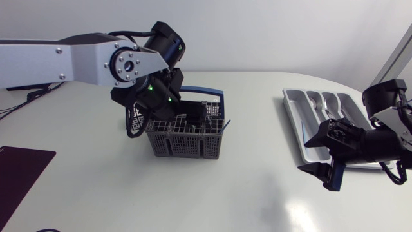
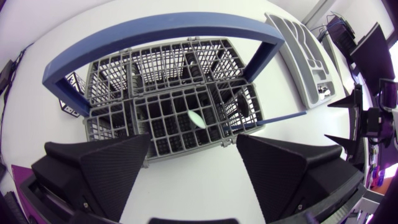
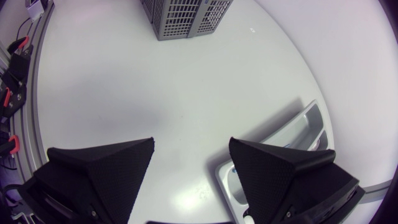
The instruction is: Transfer all utensils from the basket to the drawer tray.
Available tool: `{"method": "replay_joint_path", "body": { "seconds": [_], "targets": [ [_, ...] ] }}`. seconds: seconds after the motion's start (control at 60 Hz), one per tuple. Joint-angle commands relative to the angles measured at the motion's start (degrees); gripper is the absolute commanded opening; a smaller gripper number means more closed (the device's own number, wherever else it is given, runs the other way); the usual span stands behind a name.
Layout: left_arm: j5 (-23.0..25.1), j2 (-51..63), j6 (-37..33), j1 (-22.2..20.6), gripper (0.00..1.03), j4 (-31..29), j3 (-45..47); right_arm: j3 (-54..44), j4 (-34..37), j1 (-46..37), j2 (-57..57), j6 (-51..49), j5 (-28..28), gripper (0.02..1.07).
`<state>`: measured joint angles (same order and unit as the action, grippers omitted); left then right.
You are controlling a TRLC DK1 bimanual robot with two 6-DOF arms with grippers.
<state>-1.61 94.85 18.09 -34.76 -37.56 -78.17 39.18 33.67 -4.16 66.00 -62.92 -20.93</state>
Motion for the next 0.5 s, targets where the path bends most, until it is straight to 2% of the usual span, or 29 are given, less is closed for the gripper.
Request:
{"method": "replay_joint_path", "body": {
  "seconds": [0.0, 0.133, 0.3, 0.483],
  "targets": [
    [-0.15, 1.13, 5.38, -0.83, 0.98, -0.67, -2.25, -1.65, 0.43, 0.56, -0.43, 1.39, 0.27, 0.89],
    [-0.06, 2.1, 15.4, -0.57, 0.93, -0.23, -2.34, -2.35, 0.08, 0.82, -0.61, 1.48, 0.27, 0.89],
    [0.82, 4.47, 20.76, -0.3, 0.93, -2.43, -3.57, -3.06, -0.62, 0.82, -0.52, 1.48, 0.27, 0.89],
    [0.82, 8.77, 24.01, -0.22, 0.92, -9.99, -10.16, -3.32, -0.8, 0.82, -0.78, 1.39, 0.27, 0.89]
  ]
}}
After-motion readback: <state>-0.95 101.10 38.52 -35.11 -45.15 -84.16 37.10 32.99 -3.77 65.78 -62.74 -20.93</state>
